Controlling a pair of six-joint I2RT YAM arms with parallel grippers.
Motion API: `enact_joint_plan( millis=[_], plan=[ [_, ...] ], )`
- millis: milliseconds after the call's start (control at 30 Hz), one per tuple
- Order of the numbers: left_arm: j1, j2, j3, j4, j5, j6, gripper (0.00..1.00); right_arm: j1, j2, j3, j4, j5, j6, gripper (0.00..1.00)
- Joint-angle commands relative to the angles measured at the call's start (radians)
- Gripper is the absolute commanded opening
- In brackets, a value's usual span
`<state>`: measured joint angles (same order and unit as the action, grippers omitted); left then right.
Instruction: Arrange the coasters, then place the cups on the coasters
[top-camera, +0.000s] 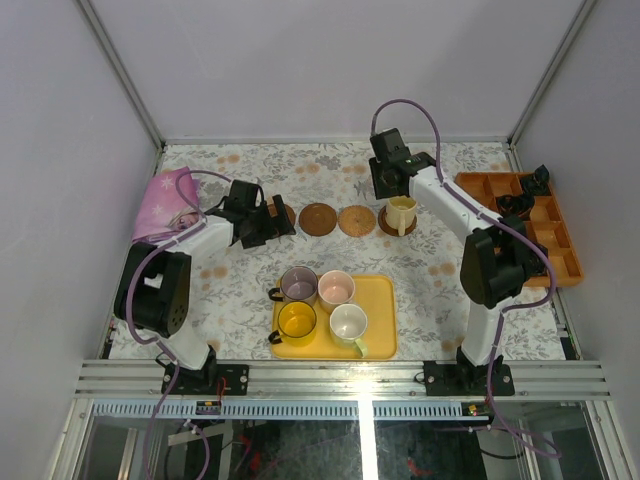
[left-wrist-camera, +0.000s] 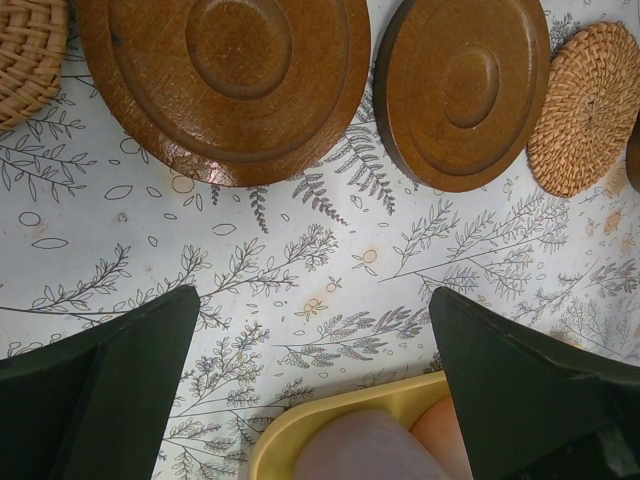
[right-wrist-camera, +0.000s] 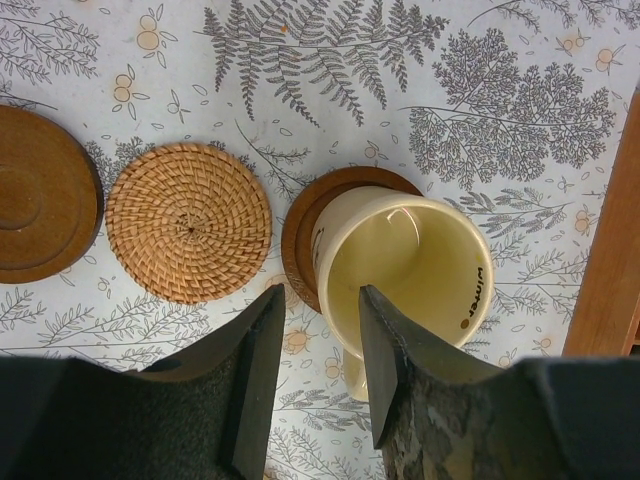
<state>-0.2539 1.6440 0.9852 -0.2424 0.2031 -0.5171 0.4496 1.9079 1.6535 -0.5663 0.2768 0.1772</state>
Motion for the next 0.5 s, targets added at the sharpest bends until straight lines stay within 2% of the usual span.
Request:
enact_joint_plan(
  millis=[0,267,467],
  plan=[
    [-0.002,0.011,0.019,0.043,0.009,0.022,1.00,-0.012,0.003,0.001,-0.009,-0.006,0.010,0.43],
    [-0.002,0.013,0.016,0.040,0.011,0.023,1.00,-0.024,0.061,0.012,-0.008,-0.035,0.016,0.40],
    [-0.002,0.014,0.018,0.037,0.006,0.025,1.00,-0.030,0.086,0.012,-0.009,-0.038,0.017,0.35]
  ],
)
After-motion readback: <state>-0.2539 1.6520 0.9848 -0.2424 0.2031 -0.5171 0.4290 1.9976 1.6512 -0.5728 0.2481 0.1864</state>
